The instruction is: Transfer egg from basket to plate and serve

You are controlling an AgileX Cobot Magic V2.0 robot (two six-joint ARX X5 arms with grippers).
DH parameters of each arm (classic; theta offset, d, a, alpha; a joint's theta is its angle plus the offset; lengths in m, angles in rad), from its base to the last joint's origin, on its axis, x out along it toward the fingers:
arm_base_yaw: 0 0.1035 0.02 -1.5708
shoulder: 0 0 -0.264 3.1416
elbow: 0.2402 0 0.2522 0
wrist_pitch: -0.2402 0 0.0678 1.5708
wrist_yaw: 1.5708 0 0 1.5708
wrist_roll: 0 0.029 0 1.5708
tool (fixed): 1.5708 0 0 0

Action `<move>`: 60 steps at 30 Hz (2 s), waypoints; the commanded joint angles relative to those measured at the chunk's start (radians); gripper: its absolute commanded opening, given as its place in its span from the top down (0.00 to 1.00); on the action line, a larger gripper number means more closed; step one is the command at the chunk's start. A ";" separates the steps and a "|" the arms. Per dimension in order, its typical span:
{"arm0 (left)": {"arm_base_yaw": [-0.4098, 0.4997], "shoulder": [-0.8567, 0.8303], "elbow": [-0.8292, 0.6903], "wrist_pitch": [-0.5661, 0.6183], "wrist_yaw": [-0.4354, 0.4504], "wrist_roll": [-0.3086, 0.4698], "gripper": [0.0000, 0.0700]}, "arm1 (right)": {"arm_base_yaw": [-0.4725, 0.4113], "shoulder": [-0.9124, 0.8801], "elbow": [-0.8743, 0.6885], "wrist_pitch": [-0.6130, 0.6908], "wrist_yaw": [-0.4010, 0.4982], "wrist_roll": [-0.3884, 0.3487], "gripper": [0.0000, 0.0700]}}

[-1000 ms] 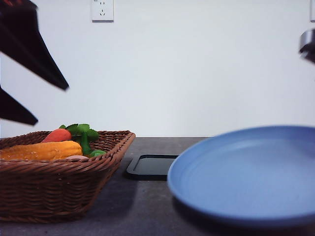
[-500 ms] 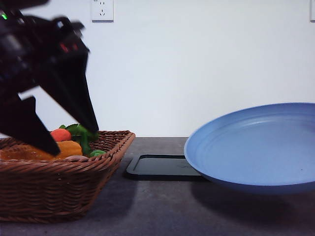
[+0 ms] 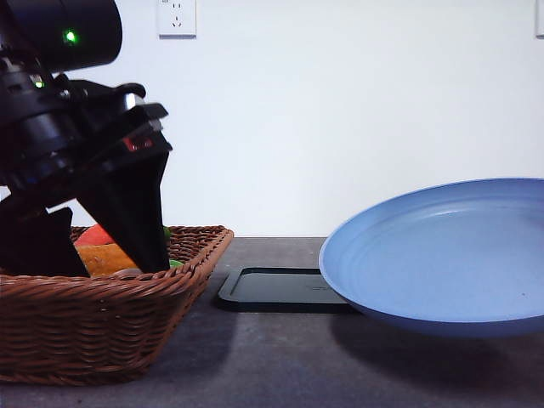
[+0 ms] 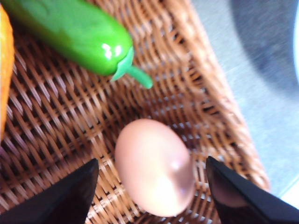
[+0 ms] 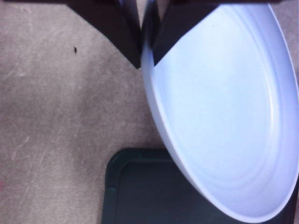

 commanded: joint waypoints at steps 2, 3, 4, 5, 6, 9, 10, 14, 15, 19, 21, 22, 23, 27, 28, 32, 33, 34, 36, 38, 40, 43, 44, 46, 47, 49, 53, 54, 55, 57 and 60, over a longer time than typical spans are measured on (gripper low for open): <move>-0.009 0.031 0.017 0.004 -0.001 0.015 0.42 | 0.002 0.005 0.008 0.008 -0.004 -0.006 1.00; -0.009 0.035 0.017 0.002 -0.001 0.015 0.43 | 0.002 0.005 0.008 0.008 -0.004 -0.007 1.00; -0.009 0.039 0.017 0.000 -0.001 0.015 0.43 | 0.002 0.005 0.008 0.008 -0.004 -0.008 1.00; -0.009 0.039 0.017 -0.003 -0.001 0.017 0.46 | 0.002 0.005 0.008 0.008 -0.004 -0.008 1.00; -0.009 0.039 0.017 -0.006 -0.001 0.020 0.49 | 0.002 0.005 0.008 0.008 -0.004 -0.008 1.00; -0.009 0.039 0.017 -0.015 -0.001 0.022 0.63 | 0.002 0.005 0.008 0.008 -0.004 -0.008 1.00; -0.009 0.039 0.017 -0.016 -0.001 0.023 0.67 | 0.002 0.005 0.008 0.009 -0.004 -0.008 1.00; -0.009 0.039 0.018 -0.013 -0.001 0.037 0.74 | 0.002 0.005 0.008 0.013 -0.004 -0.008 1.00; -0.008 0.039 0.020 -0.014 -0.001 0.038 0.74 | 0.002 0.005 0.008 0.014 -0.004 -0.008 1.00; -0.008 0.038 0.046 -0.035 0.000 0.042 0.74 | 0.002 0.005 0.008 0.014 -0.004 -0.008 1.00; -0.008 0.038 0.072 -0.065 0.000 0.052 0.74 | 0.002 0.005 0.008 0.014 -0.004 -0.008 1.00; -0.008 0.038 0.089 -0.086 0.000 0.061 0.74 | 0.002 0.005 0.008 0.014 -0.005 -0.008 1.00; -0.008 0.038 0.108 -0.110 0.000 0.068 0.74 | 0.002 0.005 0.008 0.014 -0.005 -0.008 1.00; -0.009 0.037 0.198 -0.210 0.002 0.094 0.74 | 0.002 0.006 0.008 0.014 -0.011 -0.007 1.00; -0.009 0.036 0.223 -0.231 0.007 0.094 0.74 | 0.003 0.007 0.008 0.014 -0.015 -0.003 1.00; -0.028 0.036 0.314 -0.257 0.140 0.092 0.74 | 0.003 0.008 0.008 0.021 -0.048 0.011 1.00; -0.038 0.036 0.331 -0.246 0.179 0.092 0.74 | 0.003 0.008 0.008 0.024 -0.063 0.012 1.00; -0.051 0.036 0.346 -0.228 0.211 0.091 0.74 | 0.003 0.008 0.008 0.026 -0.080 0.013 1.00; -0.085 0.036 0.363 -0.183 0.235 0.089 0.73 | 0.003 0.008 0.008 0.027 -0.108 0.024 1.00; -0.130 0.036 0.369 -0.129 0.234 0.087 0.73 | 0.003 0.008 0.008 0.025 -0.138 0.029 1.00; -0.179 0.037 0.369 -0.079 0.231 0.088 0.73 | 0.003 0.008 0.008 0.020 -0.169 0.030 1.00; -0.249 0.037 0.369 -0.024 0.177 0.094 0.73 | 0.004 0.009 0.008 0.013 -0.221 0.041 1.00; -0.276 0.038 0.369 -0.009 0.139 0.106 0.73 | 0.004 0.012 0.008 0.013 -0.245 0.046 1.00; -0.324 0.039 0.369 0.010 0.060 0.147 0.73 | 0.005 0.016 0.008 0.010 -0.296 0.052 1.00; -0.346 0.040 0.369 0.014 0.014 0.174 0.73 | 0.005 0.019 0.008 0.008 -0.317 0.052 1.00; -0.383 0.044 0.369 0.014 -0.068 0.220 0.71 | 0.005 0.023 0.008 -0.005 -0.335 0.055 1.00; -0.421 0.060 0.369 0.013 -0.173 0.256 0.62 | 0.005 0.032 0.008 -0.049 -0.334 0.057 1.00; -0.424 0.066 0.369 0.013 -0.186 0.257 0.60 | 0.005 0.033 0.008 -0.057 -0.334 0.056 1.00; -0.426 0.073 0.369 0.013 -0.191 0.257 0.58 | 0.005 0.034 0.008 -0.065 -0.334 0.055 1.00; -0.427 0.093 0.369 0.012 -0.192 0.257 0.58 | 0.005 0.034 0.008 -0.073 -0.334 0.055 1.00; -0.428 0.125 0.369 0.009 -0.192 0.257 0.58 | 0.005 0.034 0.008 -0.078 -0.335 0.055 1.00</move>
